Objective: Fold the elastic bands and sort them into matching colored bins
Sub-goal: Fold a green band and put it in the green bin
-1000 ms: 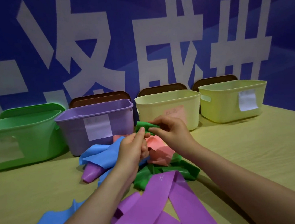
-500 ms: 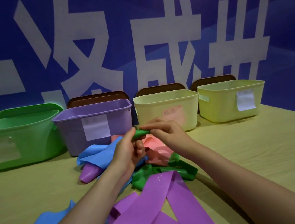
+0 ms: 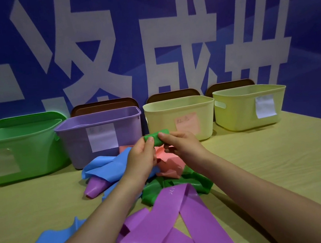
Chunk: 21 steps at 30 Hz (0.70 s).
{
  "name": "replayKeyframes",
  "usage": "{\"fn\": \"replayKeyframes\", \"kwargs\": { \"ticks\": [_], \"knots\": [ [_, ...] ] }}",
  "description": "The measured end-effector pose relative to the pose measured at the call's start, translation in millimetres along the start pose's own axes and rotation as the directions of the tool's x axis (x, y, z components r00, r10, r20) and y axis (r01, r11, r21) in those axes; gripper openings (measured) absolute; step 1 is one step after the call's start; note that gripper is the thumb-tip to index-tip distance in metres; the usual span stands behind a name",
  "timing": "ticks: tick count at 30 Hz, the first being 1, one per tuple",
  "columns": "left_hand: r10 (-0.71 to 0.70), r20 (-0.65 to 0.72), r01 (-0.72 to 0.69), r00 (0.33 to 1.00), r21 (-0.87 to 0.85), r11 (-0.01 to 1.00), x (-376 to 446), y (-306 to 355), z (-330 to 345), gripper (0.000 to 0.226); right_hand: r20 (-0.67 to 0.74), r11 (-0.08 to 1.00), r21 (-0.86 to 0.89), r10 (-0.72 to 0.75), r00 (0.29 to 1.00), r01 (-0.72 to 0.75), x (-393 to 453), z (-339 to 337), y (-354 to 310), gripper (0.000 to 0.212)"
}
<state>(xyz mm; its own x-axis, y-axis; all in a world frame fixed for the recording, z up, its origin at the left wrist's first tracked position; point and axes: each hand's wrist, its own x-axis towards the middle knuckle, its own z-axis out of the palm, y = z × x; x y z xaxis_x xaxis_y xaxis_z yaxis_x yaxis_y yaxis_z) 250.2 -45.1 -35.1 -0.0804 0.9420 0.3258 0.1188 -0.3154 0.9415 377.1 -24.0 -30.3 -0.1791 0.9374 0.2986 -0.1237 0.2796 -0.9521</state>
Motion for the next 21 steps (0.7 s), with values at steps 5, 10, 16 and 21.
{"fn": "replayKeyframes", "kwargs": {
  "ticks": [5, 10, 16, 21],
  "knots": [
    [0.303, -0.002, -0.255, 0.953, 0.534, 0.806, 4, 3, -14, 0.030, -0.097, 0.939, -0.293, -0.216, 0.972, 0.179, -4, 7, -4, 0.015],
    [0.303, 0.086, -0.293, 0.949, 0.594, 0.749, 9, 1, -18, 0.032, -0.049, 0.652, -0.706, -0.434, 0.900, 0.276, 2, 0, -4, 0.038],
    [0.054, 0.104, -0.079, 0.993, 0.258, 0.963, 17, -18, -19, 0.035, 0.072, 0.676, -0.664, -0.366, 0.928, 0.318, 14, -5, 17, 0.027],
    [-0.022, 0.152, -0.015, 0.988, 0.241, 0.970, 17, -31, -18, 0.029, 0.083, 0.743, -0.603, -0.306, 0.948, 0.292, 18, -8, 34, 0.036]
  ]
}}
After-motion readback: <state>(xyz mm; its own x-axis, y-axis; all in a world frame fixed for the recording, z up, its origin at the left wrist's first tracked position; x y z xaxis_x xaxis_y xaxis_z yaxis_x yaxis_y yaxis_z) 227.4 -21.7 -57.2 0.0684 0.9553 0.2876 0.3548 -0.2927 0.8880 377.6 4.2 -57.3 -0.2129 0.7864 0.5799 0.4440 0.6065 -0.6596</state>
